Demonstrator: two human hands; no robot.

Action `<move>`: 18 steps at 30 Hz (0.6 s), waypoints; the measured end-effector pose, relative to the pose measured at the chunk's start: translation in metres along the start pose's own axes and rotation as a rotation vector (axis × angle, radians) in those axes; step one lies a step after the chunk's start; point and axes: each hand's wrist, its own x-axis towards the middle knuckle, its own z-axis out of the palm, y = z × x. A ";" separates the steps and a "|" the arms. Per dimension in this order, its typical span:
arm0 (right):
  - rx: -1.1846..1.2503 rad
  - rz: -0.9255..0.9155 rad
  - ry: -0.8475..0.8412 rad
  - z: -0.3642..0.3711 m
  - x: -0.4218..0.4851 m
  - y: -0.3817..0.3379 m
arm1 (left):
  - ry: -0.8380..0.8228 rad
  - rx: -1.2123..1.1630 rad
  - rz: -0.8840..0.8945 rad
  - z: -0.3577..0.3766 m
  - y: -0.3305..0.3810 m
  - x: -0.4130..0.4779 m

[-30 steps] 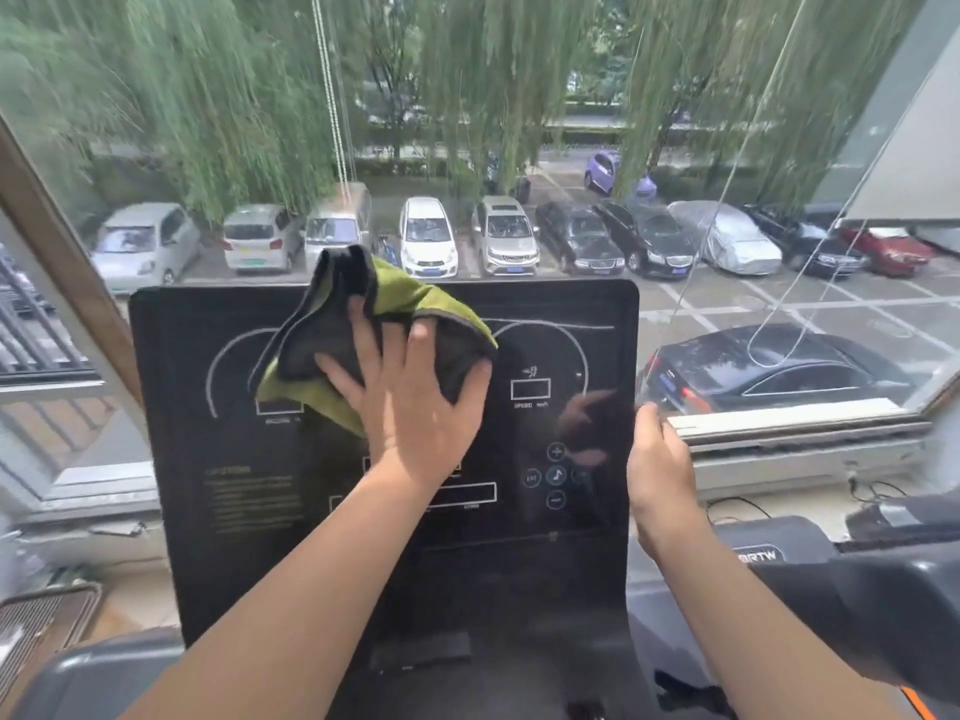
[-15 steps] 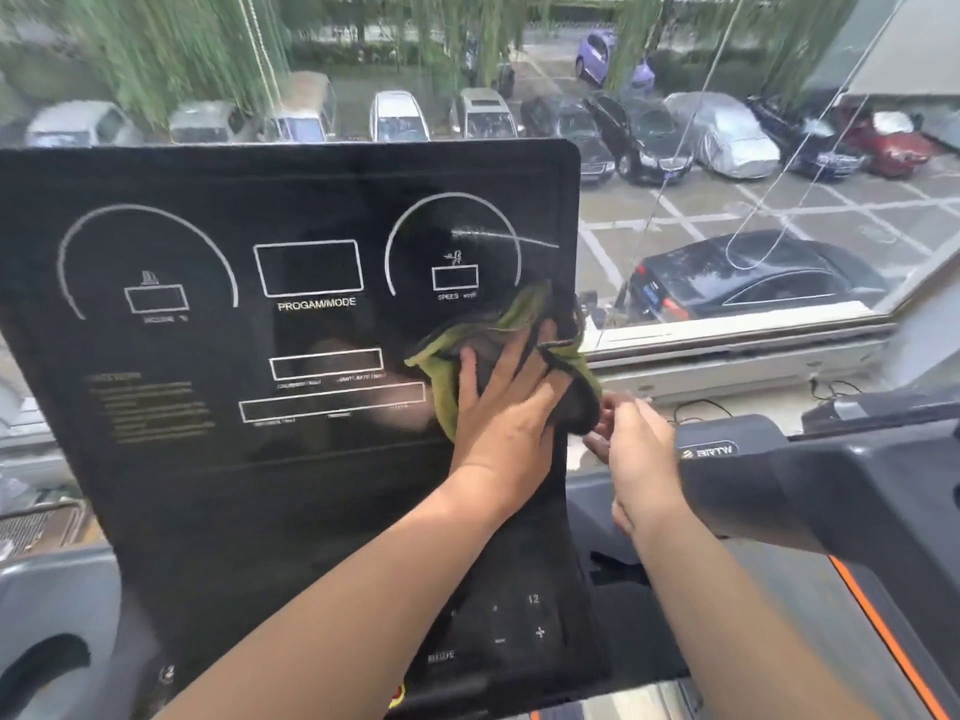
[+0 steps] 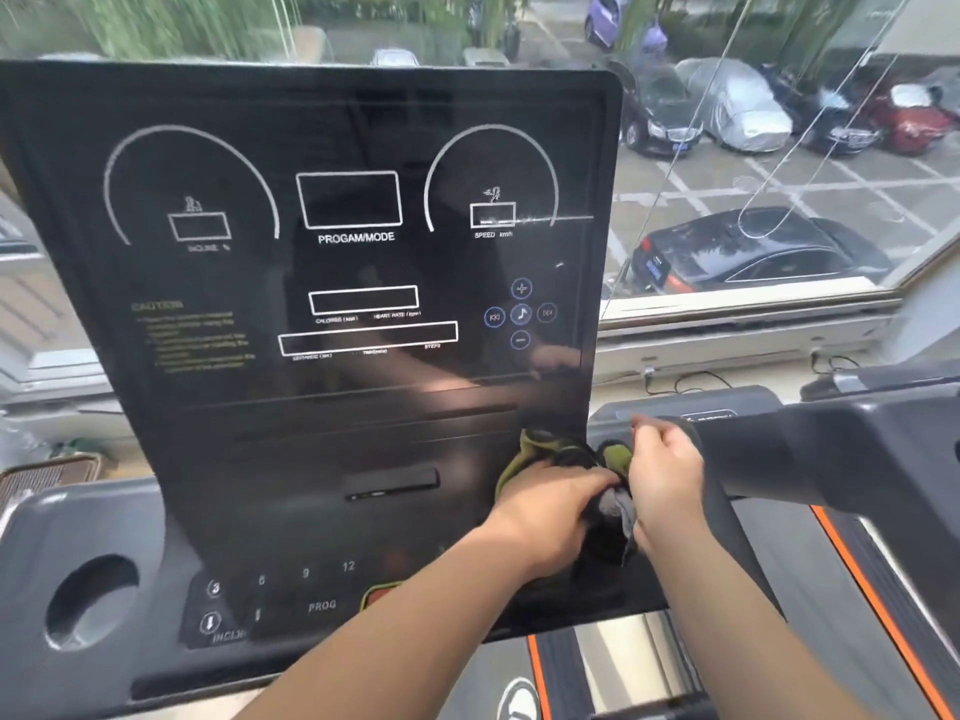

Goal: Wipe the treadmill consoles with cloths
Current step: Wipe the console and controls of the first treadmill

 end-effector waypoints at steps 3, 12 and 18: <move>-0.047 -0.058 0.036 -0.003 -0.011 0.011 | 0.000 0.045 -0.043 -0.008 -0.007 -0.015; -0.187 -0.252 -0.031 0.023 -0.062 0.036 | -0.016 -0.029 -0.162 -0.033 -0.052 -0.095; -0.194 -0.258 -0.142 0.055 -0.094 0.043 | 0.011 0.043 -0.217 -0.051 -0.076 -0.143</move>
